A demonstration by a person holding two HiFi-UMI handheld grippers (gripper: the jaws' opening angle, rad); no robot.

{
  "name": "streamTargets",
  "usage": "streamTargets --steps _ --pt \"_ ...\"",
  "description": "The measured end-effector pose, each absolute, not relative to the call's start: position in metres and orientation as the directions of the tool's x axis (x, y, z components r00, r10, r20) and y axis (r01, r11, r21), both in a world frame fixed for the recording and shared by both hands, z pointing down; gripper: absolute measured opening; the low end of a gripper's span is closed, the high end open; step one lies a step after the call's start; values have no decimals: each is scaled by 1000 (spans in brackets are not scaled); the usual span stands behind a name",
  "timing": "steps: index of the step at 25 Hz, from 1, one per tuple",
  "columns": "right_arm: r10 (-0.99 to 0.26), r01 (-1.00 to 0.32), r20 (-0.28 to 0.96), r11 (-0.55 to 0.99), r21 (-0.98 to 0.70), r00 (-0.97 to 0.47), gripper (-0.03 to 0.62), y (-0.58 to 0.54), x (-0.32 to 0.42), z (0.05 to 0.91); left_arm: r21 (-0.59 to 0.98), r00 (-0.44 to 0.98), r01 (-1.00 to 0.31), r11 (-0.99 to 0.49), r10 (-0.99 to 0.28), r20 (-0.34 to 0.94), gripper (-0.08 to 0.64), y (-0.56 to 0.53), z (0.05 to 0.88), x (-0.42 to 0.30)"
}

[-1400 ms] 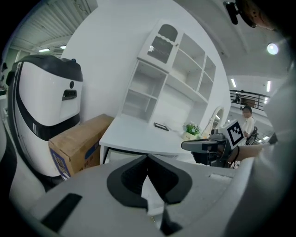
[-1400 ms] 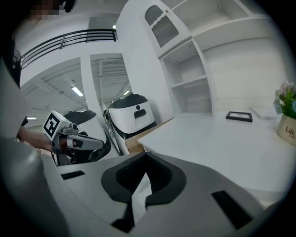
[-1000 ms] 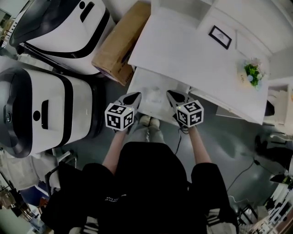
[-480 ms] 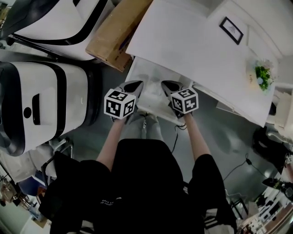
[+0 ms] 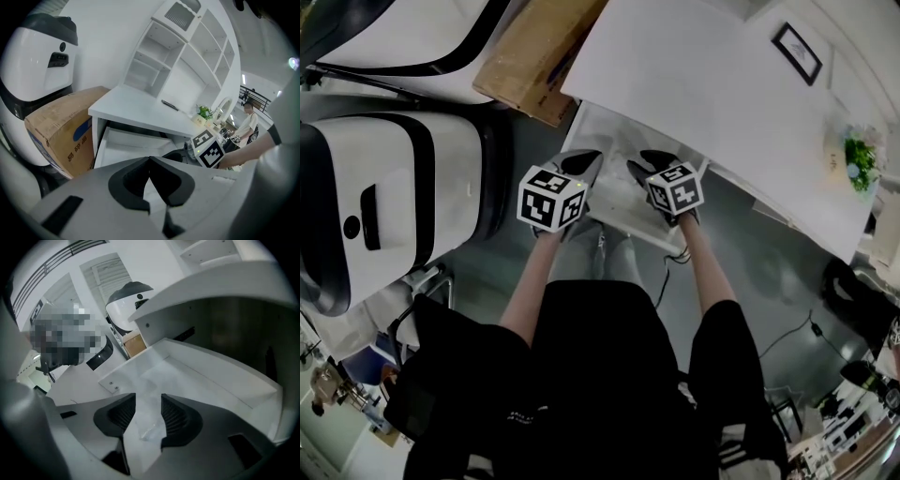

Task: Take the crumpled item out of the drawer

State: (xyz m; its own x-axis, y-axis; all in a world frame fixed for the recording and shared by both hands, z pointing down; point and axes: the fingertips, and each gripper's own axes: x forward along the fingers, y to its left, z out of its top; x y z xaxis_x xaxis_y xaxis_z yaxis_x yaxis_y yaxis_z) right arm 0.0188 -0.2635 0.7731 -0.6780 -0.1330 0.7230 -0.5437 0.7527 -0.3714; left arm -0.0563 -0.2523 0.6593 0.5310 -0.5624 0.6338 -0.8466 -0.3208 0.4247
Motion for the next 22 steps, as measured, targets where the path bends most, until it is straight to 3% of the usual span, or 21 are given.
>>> streamTargets --steps 8,18,22 --pt "-123 -567 769 749 -342 -627 229 -266 18 811 426 535 -844 -325 -553 639 -3 -259 664 -57" --pt "-104 -606 784 699 -380 -612 245 -265 19 838 434 545 -838 -331 -540 642 -3 -260 667 -55" --pt "-110 -622 785 681 -387 -609 223 -266 17 842 433 546 -838 -333 -534 646 -3 -259 668 -55"
